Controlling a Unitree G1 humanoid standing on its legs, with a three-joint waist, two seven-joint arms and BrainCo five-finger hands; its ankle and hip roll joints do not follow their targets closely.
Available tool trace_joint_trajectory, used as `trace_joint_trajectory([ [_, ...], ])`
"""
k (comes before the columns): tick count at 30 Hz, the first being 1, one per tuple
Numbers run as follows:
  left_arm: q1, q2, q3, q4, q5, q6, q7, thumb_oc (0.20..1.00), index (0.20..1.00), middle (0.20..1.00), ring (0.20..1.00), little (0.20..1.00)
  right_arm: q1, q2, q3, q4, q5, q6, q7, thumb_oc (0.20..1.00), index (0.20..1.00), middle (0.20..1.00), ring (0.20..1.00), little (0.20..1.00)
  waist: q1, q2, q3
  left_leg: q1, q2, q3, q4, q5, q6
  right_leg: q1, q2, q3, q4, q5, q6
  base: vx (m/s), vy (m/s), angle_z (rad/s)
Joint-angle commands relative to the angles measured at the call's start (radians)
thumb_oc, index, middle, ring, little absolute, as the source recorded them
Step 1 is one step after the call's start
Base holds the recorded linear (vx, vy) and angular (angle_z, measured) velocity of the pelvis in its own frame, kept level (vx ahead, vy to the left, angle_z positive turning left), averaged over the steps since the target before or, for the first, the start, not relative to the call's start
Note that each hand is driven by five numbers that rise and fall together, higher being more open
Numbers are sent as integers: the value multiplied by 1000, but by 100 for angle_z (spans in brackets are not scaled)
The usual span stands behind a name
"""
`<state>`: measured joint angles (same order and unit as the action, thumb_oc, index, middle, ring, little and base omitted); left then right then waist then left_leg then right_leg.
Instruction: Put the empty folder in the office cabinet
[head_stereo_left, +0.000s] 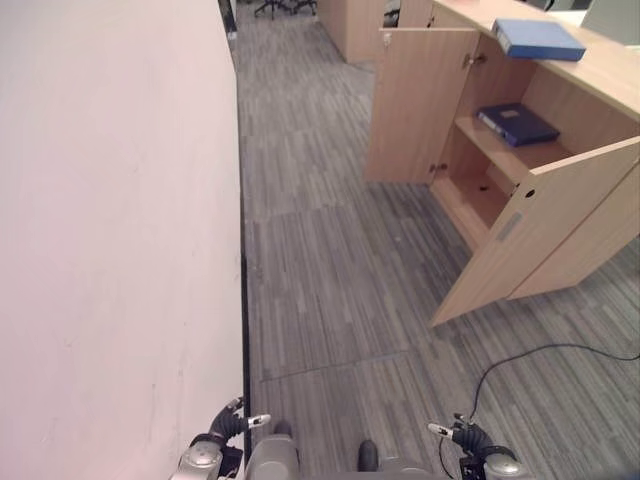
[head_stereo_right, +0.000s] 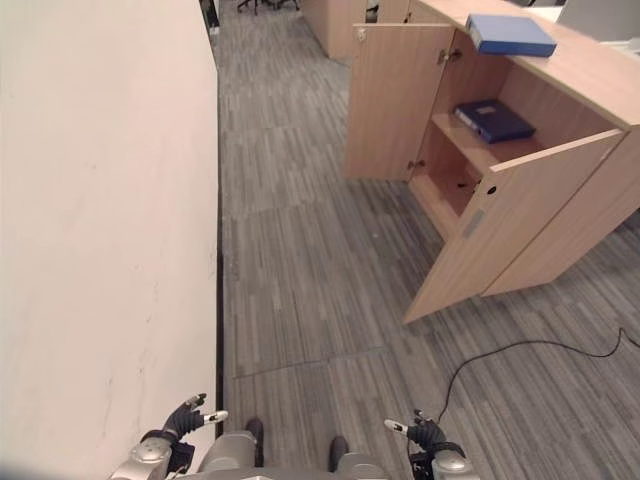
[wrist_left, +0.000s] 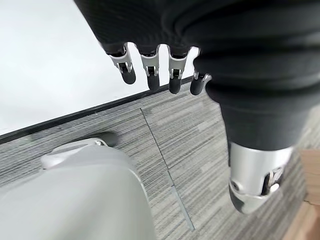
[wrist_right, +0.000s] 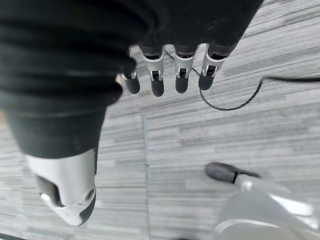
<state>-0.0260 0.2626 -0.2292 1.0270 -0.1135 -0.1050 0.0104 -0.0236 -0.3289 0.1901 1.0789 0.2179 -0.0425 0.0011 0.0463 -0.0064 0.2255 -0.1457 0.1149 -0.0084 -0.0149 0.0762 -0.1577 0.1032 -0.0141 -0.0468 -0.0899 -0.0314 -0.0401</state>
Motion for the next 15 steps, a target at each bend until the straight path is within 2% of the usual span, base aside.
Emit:
trace_joint_trajectory([
  [1,-6,62,39,-69,-45,-18,23,1000,1000,1000,1000,1000,-35,-29,3,-39,68,-29,-14,1000,1000,1000,1000,1000,61,-9,-14,-208,29,-16,36,44,38,162,-21,68,151,-271,90,445,73,11],
  [2,-6,63,39,-69,-46,-18,23,1000,1000,1000,1000,1000,-36,-28,3,-38,68,-30,-14,1000,1000,1000,1000,1000,61,-15,-13,-204,24,-12,33,44,39,163,-27,67,154,-277,90,525,132,-5],
  [3,-3,63,50,-50,-50,-18,29,1000,1000,1000,1000,1000,-52,-27,10,-30,65,-29,-18,1000,1000,1000,1000,1000,86,-15,-22,-254,33,-7,-17,62,36,217,-24,108,147,-312,90,369,90,-40],
  [4,-3,64,51,-50,-50,-19,29,1000,1000,1000,1000,1000,-52,-26,10,-30,65,-29,-18,1000,1000,1000,1000,1000,86,-21,-21,-249,29,-3,-21,63,36,218,-30,108,149,-316,90,693,226,-65],
  [5,4,67,59,-25,-44,-14,30,1000,1000,1000,1000,1000,-59,-24,18,-27,55,-24,-17,1000,1000,1000,1000,1000,111,-26,-31,-287,46,18,-12,87,37,267,-40,143,139,-340,95,350,129,-79],
  [6,4,68,59,-25,-44,-15,30,1000,1000,1000,1000,1000,-59,-23,18,-26,55,-24,-17,1000,1000,1000,1000,1000,111,-29,-30,-286,44,21,-12,86,37,267,-43,143,140,-342,95,708,308,-102],
  [7,24,75,75,-6,-36,-14,28,1000,1000,1000,1000,1000,-51,-9,19,-28,39,-21,-8,1000,1000,1000,1000,1000,138,-31,-55,-282,49,5,3,128,42,302,-65,173,138,-343,112,375,174,-42],
  [8,24,76,75,-6,-36,-14,28,1000,1000,1000,1000,1000,-50,-8,19,-28,39,-21,-8,1000,1000,1000,1000,1000,137,-34,-56,-283,46,4,3,128,42,302,-66,171,139,-345,112,551,275,-32],
  [10,31,84,85,4,-35,-14,28,1000,1000,1000,1000,1000,-48,6,20,-35,30,-21,-7,1000,1000,1000,1000,1000,153,-57,-72,-313,39,-12,63,169,39,297,-100,187,159,-327,138,544,272,-35],
  [11,32,91,95,30,-22,-11,29,1000,1000,1000,1000,1000,-41,21,16,-29,27,-22,-3,1000,1000,1000,1000,1000,161,-88,-86,-298,11,1,115,159,60,271,-133,192,234,-208,188,525,253,-59],
  [12,32,91,94,30,-22,-11,29,1000,1000,1000,1000,1000,-42,21,16,-29,27,-22,-3,1000,1000,1000,1000,1000,164,-85,-88,-300,16,2,115,160,59,269,-130,196,232,-204,188,460,235,-56],
  [14,29,101,96,30,-19,-7,30,1000,1000,1000,1000,1000,-51,30,12,-25,31,-20,-2,1000,1000,1000,1000,1000,166,-96,-83,-265,-5,23,121,122,81,195,-134,213,397,49,238,303,198,-42],
  [15,25,110,96,18,-28,-9,31,1000,1000,1000,1000,1000,-58,31,13,-31,33,-23,-3,1000,1000,1000,1000,1000,158,-86,-75,-236,-10,26,114,99,98,137,-118,208,491,122,256,451,348,1],
])
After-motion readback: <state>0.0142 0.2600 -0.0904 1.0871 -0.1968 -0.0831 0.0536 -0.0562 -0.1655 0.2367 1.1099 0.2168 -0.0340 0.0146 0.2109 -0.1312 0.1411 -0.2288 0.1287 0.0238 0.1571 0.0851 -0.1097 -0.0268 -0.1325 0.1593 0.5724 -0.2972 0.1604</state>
